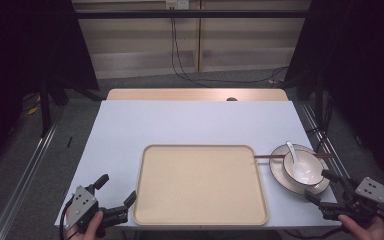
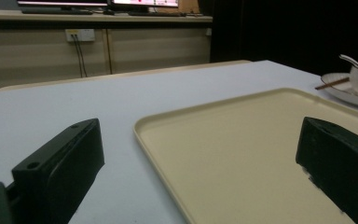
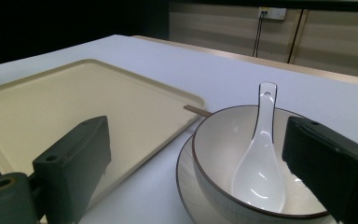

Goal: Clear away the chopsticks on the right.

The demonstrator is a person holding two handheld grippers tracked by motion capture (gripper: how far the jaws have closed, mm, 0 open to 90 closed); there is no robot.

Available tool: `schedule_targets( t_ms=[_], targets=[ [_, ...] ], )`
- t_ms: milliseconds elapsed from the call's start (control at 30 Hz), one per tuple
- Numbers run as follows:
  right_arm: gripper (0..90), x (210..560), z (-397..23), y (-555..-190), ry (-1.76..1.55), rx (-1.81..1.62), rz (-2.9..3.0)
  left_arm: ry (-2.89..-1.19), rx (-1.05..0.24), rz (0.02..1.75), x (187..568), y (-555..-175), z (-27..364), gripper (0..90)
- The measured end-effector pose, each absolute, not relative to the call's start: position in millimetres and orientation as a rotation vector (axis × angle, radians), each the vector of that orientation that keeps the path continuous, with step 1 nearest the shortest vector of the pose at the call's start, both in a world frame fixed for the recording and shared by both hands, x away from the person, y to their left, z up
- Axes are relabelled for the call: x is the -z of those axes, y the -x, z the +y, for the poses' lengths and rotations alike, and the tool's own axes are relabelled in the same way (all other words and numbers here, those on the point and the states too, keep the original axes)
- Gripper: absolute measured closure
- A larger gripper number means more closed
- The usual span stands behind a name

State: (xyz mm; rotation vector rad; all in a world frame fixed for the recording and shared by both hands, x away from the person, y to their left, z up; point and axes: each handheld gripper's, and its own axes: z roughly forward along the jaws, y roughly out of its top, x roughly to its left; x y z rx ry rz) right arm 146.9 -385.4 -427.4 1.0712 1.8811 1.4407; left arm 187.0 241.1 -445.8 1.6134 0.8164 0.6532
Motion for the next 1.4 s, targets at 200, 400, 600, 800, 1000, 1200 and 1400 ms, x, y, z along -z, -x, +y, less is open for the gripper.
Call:
schedule_targets(
  t_ms=[200, 400, 600, 800, 1000, 1200, 1400],
  targets=[
    [8.3, 428.1, -384.0, -148.4, -1.055, -1.441, 1.918, -1.609, -0.658, 0.842, 447.1, -190.0, 242.6, 0.8],
    [6.7, 428.5, -382.5, -152.0, -1.090, -1.467, 1.948, -1.626, -0.665, 0.841, 447.7, -191.0, 243.4, 0.9],
    [9.0, 427.0, -382.2, -154.7, -1.113, -1.446, 1.964, -1.621, -0.652, 0.850, 448.4, -193.1, 245.0, 0.7],
    [17.0, 413.3, -399.7, -158.9, -1.077, -1.439, 2.000, -1.610, -0.644, 0.860, 448.9, -194.0, 246.3, 0.7],
    [27.7, 401.7, -430.0, -179.6, -1.090, -1.364, 2.069, -1.620, -0.653, 0.857, 448.8, -195.1, 246.2, 0.7],
    [33.6, 395.4, -453.9, -205.8, -1.051, -1.304, 2.148, -1.626, -0.647, 0.854, 449.0, -196.5, 245.6, 0.4],
    [50.4, 386.9, -475.5, -231.5, -1.070, -1.230, 2.187, -1.630, -0.631, 0.844, 449.5, -196.8, 244.5, 0.4]
  ],
)
